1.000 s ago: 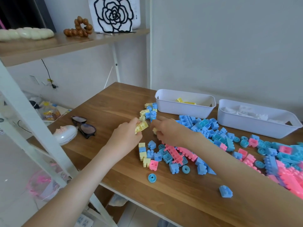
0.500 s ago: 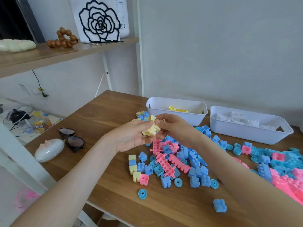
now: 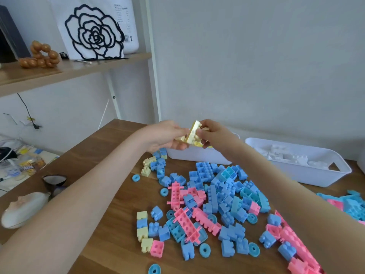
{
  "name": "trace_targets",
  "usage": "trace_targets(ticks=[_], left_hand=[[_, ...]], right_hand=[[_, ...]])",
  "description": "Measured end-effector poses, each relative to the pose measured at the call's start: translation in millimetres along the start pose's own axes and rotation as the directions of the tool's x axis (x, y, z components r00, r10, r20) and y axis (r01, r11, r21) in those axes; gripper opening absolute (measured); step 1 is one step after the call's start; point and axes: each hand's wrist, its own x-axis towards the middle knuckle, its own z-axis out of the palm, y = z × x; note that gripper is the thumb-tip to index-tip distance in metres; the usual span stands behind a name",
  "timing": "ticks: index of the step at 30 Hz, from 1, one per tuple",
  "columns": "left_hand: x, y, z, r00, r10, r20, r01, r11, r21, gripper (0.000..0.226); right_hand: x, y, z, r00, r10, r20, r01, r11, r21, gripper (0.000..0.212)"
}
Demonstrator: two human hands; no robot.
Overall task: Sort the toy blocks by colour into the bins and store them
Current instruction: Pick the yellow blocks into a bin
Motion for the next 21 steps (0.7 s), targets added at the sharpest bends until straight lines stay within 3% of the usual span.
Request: trace_targets(ticks=[2, 5, 8, 11, 14, 18, 21], left_hand=[[19.3, 2.5, -3.5, 0.996, 0.034, -0.077, -0.026, 0.995, 0.100, 0.025], [46.3, -0.1, -3.6, 0.983, 0.098, -0.154, -0.031, 0.922, 0.387, 0.018], [60.3, -8.1, -2.3, 0.994, 0.092, -0.053, -0.044, 0.807, 0.589, 0.046], [68.1, -16.9, -0.6, 0.994, 0.107, 0.038, -0.108, 0.805, 0.583, 0.058], [75.6, -22.1, -0.1, 0.982, 0.188, -0.029, -0.140, 0.817, 0.560, 0.046], [79.1, -24.7, -7.1, 0.982, 0.177, -0.063, -0.065, 0.637, 0.768, 0.036], [76.4, -26.9, -6.4, 0.997, 0.071, -0.031, -0.007, 0.481, 0.876, 0.041]], right_hand=[[15.1, -2.2, -9.5, 0.998, 0.014, -0.065, -0.016, 0.999, -0.034, 0.012], [33.4, 4.6, -21.0, 0.992, 0.049, -0.118, -0.064, 0.990, -0.126, 0.014], [42.0, 19.1, -25.5, 0.996, 0.084, -0.019, -0.086, 0.977, -0.193, 0.021], [44.3, 25.2, -26.6, 0.988, 0.074, 0.134, -0.045, 0.977, -0.207, 0.018], [47.1, 24.9, -26.4, 0.992, 0.031, 0.123, 0.001, 0.967, -0.255, 0.015], [54.8, 29.5, -38.4, 0.994, -0.097, 0.056, 0.109, 0.722, -0.683, 0.018], [50.4, 29.8, -43.3, 0.984, 0.009, 0.177, 0.122, 0.690, -0.713, 0.031]])
